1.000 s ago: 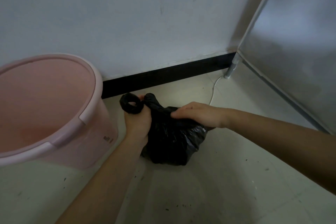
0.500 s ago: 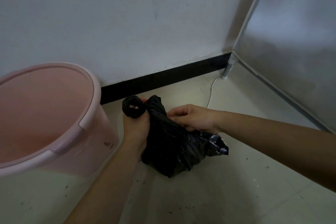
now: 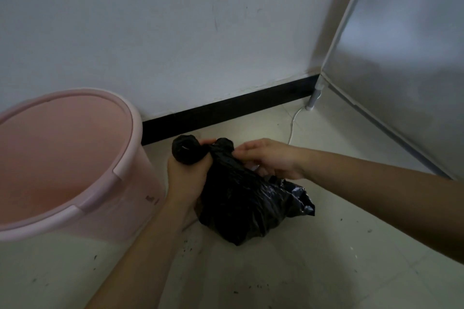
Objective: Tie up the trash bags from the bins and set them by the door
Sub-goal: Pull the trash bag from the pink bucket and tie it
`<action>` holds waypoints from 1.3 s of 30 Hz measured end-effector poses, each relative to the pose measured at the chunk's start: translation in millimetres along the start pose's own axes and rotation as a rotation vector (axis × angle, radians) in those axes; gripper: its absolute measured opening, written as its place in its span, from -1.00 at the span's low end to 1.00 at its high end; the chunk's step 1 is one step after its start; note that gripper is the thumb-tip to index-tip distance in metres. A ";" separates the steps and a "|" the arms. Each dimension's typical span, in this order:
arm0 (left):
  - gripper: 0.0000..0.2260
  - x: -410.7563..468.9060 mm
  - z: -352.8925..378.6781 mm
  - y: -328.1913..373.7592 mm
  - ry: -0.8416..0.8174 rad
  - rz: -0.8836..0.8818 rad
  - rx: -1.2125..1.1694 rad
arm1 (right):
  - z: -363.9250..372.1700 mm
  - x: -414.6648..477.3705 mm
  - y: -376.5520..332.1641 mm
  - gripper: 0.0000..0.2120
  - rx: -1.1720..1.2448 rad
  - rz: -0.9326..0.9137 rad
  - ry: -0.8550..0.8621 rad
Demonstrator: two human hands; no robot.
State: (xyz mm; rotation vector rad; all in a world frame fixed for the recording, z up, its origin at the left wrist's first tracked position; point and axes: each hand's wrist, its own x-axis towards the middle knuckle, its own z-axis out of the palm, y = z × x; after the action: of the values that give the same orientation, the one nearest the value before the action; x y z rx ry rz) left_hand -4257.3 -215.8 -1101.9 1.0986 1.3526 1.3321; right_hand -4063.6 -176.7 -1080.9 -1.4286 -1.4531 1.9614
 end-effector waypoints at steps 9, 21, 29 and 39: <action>-0.68 6.8 -5.1 2.2 -0.197 -0.265 -0.215 | -17.8 3.4 -14.3 -0.96 -0.562 -0.586 0.564; -0.81 11.6 -2.4 15.7 -0.021 -0.203 -0.408 | -39.2 -4.9 -48.9 -0.86 -0.133 -0.498 0.431; -0.64 10.5 1.5 -2.5 0.027 -0.471 -0.637 | -53.3 -2.2 -13.0 -0.53 -1.141 -0.384 0.658; -0.85 -7.9 12.4 -24.4 0.233 -0.508 -0.591 | -134.4 -13.2 41.2 -0.53 -1.722 0.007 0.657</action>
State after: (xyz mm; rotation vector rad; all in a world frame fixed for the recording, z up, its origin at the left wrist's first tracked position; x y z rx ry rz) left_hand -4243.5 -221.8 -1126.2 0.1871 1.1740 1.3612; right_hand -3932.4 -131.7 -1107.3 -2.1137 -2.6545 -0.3599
